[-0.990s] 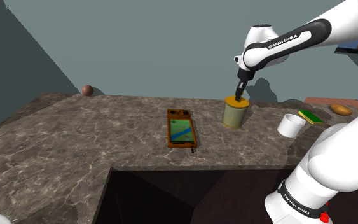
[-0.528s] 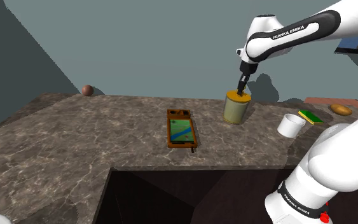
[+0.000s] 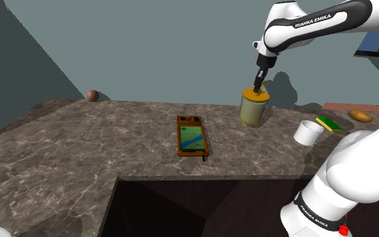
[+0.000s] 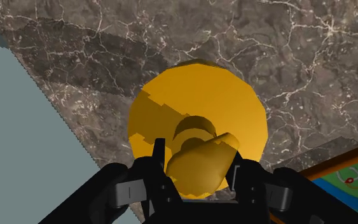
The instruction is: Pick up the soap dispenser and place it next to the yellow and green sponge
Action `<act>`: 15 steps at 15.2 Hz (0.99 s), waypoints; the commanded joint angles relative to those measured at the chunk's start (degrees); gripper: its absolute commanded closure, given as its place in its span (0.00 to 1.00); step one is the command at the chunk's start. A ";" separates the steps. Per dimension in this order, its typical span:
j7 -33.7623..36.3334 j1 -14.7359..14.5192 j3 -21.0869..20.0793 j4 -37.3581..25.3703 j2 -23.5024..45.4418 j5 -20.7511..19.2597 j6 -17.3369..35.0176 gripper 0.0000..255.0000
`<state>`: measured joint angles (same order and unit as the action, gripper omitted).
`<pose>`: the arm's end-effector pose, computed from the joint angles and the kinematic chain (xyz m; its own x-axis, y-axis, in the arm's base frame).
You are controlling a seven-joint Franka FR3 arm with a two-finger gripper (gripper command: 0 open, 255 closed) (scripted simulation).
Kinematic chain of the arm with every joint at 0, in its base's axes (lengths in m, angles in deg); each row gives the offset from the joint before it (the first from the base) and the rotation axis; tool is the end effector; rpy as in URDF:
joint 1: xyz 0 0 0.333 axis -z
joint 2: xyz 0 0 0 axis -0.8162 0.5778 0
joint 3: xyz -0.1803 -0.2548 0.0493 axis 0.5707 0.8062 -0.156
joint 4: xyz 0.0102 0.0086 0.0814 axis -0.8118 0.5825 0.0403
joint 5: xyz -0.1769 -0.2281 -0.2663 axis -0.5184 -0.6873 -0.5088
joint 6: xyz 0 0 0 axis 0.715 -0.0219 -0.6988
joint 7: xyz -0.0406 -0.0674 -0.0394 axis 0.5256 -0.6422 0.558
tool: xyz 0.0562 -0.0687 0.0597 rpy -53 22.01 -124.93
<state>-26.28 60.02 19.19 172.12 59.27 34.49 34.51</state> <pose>0.3932 -0.2285 0.4904 0.9723 0.2337 0.0096 0.2287 -0.9584 0.1709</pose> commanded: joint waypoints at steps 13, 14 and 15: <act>-1.45 -0.51 -1.35 -9.79 -1.21 1.19 -10.91 1.00; -1.56 -0.55 -1.43 -10.56 -1.20 1.27 -11.67 1.00; -1.68 -0.59 -1.50 -11.35 -1.17 1.36 -12.42 1.00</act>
<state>-27.85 59.47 17.79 161.64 58.11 35.76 22.94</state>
